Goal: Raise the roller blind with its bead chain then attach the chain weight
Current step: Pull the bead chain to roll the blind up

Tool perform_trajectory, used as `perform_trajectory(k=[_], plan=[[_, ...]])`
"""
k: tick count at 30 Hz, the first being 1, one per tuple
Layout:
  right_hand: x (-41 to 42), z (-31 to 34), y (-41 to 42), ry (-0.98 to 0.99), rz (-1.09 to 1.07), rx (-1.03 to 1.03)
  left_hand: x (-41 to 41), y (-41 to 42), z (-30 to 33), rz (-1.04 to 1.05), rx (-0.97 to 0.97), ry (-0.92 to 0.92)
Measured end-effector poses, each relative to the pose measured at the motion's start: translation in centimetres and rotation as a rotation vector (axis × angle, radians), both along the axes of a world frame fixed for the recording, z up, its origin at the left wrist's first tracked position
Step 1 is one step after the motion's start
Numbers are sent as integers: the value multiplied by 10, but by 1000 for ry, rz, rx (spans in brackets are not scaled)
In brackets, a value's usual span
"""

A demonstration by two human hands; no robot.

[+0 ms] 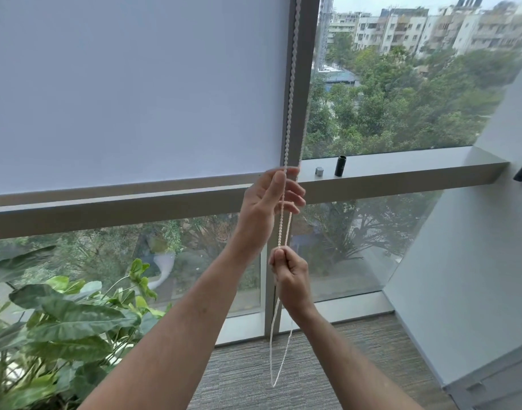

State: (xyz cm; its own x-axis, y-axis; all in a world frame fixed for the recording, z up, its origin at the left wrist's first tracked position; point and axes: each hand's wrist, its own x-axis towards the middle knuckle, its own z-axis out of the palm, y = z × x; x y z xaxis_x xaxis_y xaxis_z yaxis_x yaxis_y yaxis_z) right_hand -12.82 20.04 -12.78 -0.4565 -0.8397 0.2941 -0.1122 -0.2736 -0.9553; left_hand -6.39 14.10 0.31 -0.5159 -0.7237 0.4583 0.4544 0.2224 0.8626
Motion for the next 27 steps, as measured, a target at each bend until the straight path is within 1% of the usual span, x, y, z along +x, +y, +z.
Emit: perform_trajectory(k=[4,7,9,11,14,17,19,21,23,25,27], plan=[[-3,-6,6,-36,42,35,-14,5,3,84,27,37],[-5,-4,7,-67,82,45,-18,6,-2,188,3,43],[-8,-2,6,-83,133,65,-17,6,-2,212,-7,41],[-14,4,6,-42,195,97,-16,5,-3,226,-14,40],[-29,19,2,41,318,210,-12,6,-16,246,-20,3],[-47,42,-6,85,359,269,-7,7,-35,248,7,-32],[-52,65,-11,79,341,183,-4,7,-47,249,21,-54],[-55,88,-18,62,294,147,-2,7,-56,256,24,-73],[-56,113,-25,108,239,117,0,7,-61,271,32,-103],[-54,140,-30,117,229,33,1,7,-64,278,47,-122],[-47,170,-34,-10,294,-82,2,8,-66,278,53,-132]])
